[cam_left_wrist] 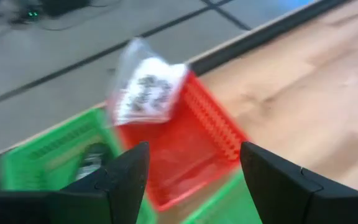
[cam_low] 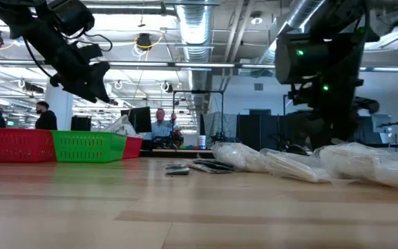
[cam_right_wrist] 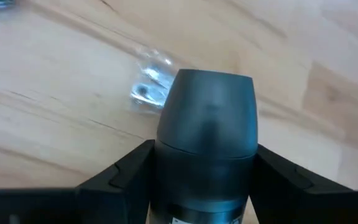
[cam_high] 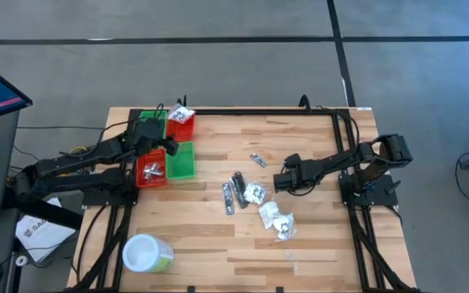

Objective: Pick & Place Travel size toiletries
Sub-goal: Put the gray deodorant into the top green bin

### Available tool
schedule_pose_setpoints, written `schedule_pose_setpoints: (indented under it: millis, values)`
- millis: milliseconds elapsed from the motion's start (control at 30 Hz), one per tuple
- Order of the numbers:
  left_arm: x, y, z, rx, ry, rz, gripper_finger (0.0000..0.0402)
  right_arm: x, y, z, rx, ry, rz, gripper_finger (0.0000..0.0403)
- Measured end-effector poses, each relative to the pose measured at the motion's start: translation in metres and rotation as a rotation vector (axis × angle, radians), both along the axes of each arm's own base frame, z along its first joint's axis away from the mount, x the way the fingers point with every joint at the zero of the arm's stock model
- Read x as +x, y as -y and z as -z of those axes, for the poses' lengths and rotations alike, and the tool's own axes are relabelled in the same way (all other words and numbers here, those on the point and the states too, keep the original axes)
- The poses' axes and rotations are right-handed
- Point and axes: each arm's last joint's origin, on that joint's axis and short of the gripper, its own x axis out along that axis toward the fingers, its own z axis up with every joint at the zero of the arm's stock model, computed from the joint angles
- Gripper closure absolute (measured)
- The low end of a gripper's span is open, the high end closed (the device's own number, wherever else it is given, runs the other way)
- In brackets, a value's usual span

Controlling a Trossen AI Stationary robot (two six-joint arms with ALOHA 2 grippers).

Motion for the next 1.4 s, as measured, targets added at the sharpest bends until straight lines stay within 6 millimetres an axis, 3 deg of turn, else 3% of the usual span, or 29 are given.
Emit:
schedule_pose_setpoints:
  millis: [233, 500, 733, 1000, 1400]
  values:
    - [-0.001, 0.006, -0.012, 0.005, 0.114, 0.134, 0.0156, 0.028, 0.019, -0.018, -0.029, 0.078, -0.156, 0.0203]
    - [0.000, 0.013, -0.030, 0.005, 0.319, 0.344, 0.0156, 0.076, 0.044, -0.060, -0.122, 0.291, -0.401, 0.0203]
    - [0.008, 0.015, -0.034, 0.016, 0.407, 0.456, 0.0156, 0.105, 0.057, -0.094, -0.169, 0.547, -0.615, 0.0203]
    - [0.020, 0.021, -0.029, 0.095, 0.518, 0.557, 0.0156, 0.120, 0.056, -0.115, -0.206, 0.781, -0.785, 0.0203]
    - [0.045, 0.032, -0.017, 0.182, 0.697, 0.757, 0.0156, 0.126, 0.047, -0.126, -0.267, 0.886, -0.855, 0.0203]
